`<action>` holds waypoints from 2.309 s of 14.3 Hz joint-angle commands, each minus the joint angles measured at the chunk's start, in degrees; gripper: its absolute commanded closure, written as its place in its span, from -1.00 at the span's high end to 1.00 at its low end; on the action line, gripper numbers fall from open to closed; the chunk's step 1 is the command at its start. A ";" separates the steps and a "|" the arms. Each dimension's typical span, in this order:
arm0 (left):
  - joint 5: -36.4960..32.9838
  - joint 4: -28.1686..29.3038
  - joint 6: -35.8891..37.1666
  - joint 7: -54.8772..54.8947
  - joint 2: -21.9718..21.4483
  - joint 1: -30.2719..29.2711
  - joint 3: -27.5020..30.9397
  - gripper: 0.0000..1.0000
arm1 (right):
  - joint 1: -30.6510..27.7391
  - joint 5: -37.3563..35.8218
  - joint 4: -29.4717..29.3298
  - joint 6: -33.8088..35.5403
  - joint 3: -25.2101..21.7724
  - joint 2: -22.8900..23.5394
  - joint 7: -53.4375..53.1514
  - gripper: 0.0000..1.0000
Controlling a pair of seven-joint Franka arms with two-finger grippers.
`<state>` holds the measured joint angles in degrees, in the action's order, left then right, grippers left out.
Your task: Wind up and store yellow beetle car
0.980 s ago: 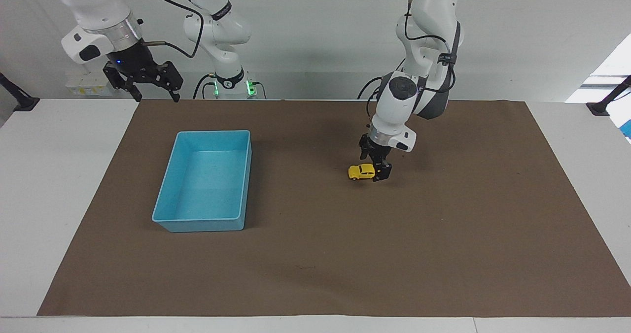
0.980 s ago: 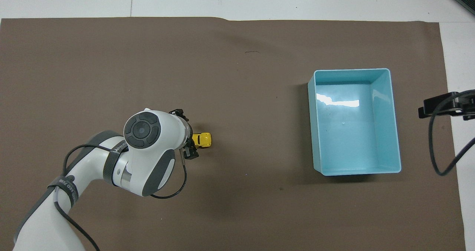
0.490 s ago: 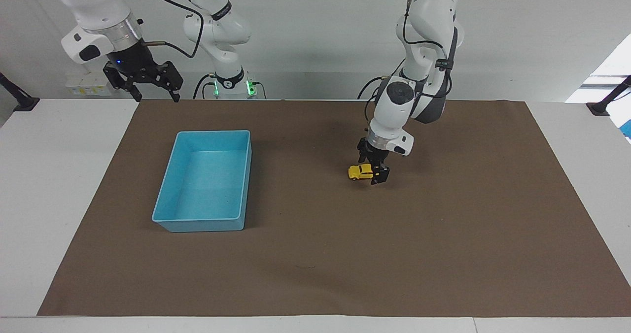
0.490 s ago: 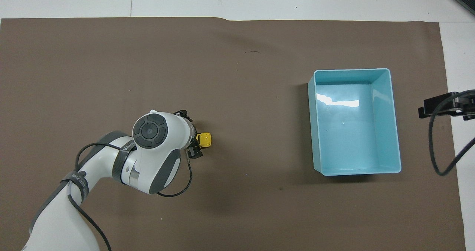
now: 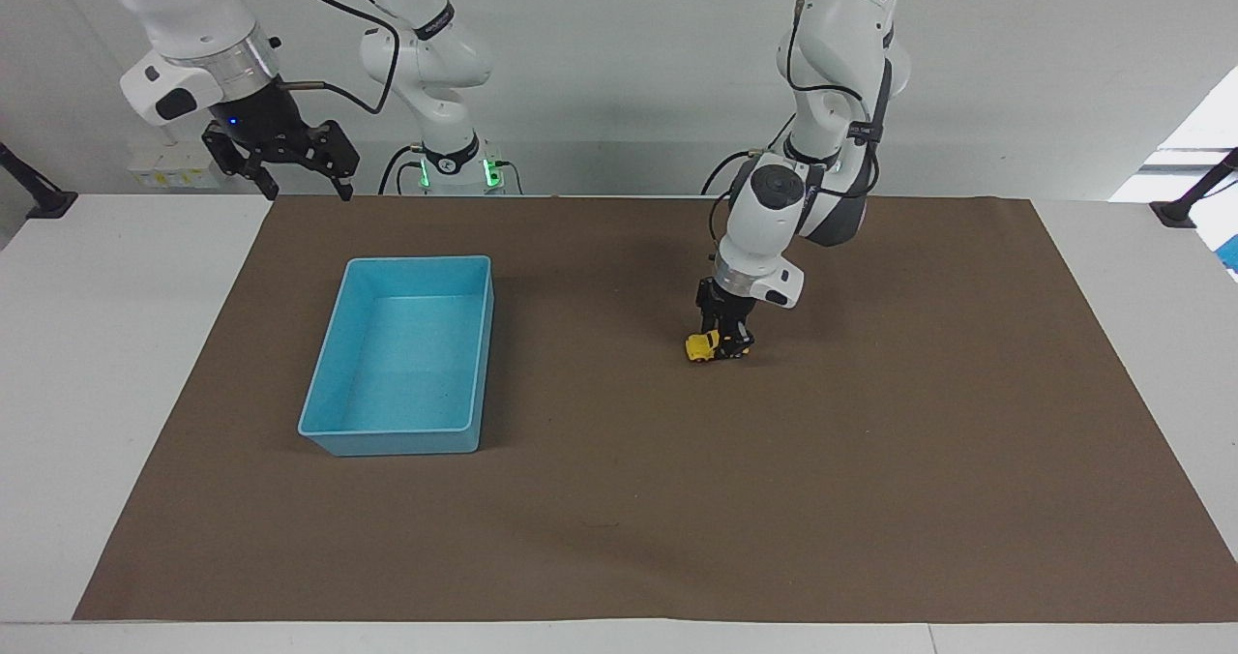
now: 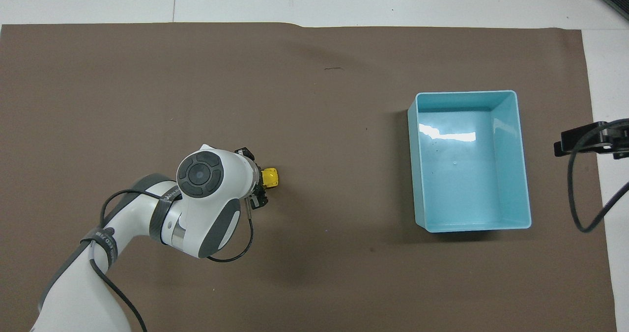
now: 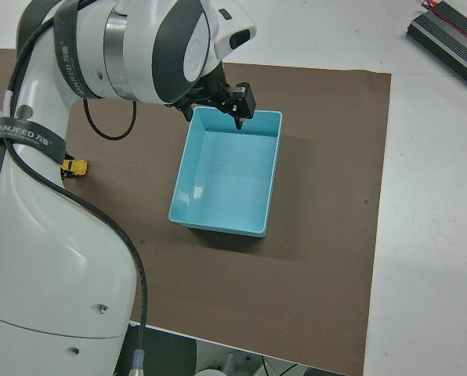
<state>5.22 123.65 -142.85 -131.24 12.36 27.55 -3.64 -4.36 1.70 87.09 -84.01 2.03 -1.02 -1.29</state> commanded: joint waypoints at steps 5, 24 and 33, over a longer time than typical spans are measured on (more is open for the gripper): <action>0.05 1.59 3.36 9.14 -0.06 -6.44 0.74 -0.69 | -0.38 0.33 0.01 -0.19 0.43 -0.38 -0.73 1.00; 0.05 -2.52 14.07 16.19 -2.17 -16.03 0.74 1.00 | -0.47 0.41 0.01 -0.19 0.43 -0.38 -0.73 1.00; 0.05 -6.04 15.23 16.80 -1.46 -16.12 0.74 1.00 | -0.39 0.41 0.01 -0.19 0.43 -0.38 -0.73 1.00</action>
<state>5.64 119.40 -129.09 -115.24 10.52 12.29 -2.49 -4.36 1.70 87.09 -84.01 2.03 -1.02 -1.29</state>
